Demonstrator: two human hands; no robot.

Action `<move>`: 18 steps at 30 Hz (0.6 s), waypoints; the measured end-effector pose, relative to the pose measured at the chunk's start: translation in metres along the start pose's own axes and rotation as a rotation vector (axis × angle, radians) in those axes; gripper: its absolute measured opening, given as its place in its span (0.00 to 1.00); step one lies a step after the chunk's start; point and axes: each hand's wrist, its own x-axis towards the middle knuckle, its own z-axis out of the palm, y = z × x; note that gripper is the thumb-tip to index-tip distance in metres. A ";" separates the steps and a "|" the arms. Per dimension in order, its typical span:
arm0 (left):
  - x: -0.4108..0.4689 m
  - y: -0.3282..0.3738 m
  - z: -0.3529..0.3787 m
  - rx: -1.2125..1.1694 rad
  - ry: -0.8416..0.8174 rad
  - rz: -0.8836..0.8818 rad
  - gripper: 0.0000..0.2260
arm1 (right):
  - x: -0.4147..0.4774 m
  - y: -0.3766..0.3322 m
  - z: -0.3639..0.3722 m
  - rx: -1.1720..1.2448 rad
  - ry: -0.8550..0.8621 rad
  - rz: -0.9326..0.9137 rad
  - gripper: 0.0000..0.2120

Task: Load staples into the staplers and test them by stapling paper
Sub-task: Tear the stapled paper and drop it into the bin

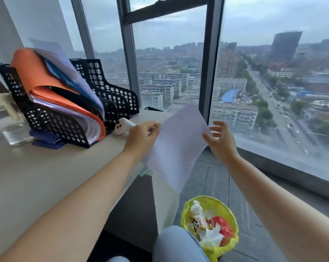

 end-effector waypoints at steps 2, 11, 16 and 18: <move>0.006 0.007 0.034 -0.039 -0.011 -0.004 0.08 | 0.001 0.025 -0.016 -0.009 0.029 0.109 0.25; 0.021 0.016 0.166 -0.153 -0.056 -0.157 0.09 | 0.000 0.110 -0.062 0.070 0.036 0.393 0.27; 0.009 0.000 0.220 -0.209 -0.111 -0.288 0.10 | -0.003 0.148 -0.071 0.012 -0.005 0.471 0.29; 0.002 -0.011 0.241 -0.224 -0.160 -0.357 0.10 | -0.007 0.169 -0.072 -0.012 -0.027 0.530 0.30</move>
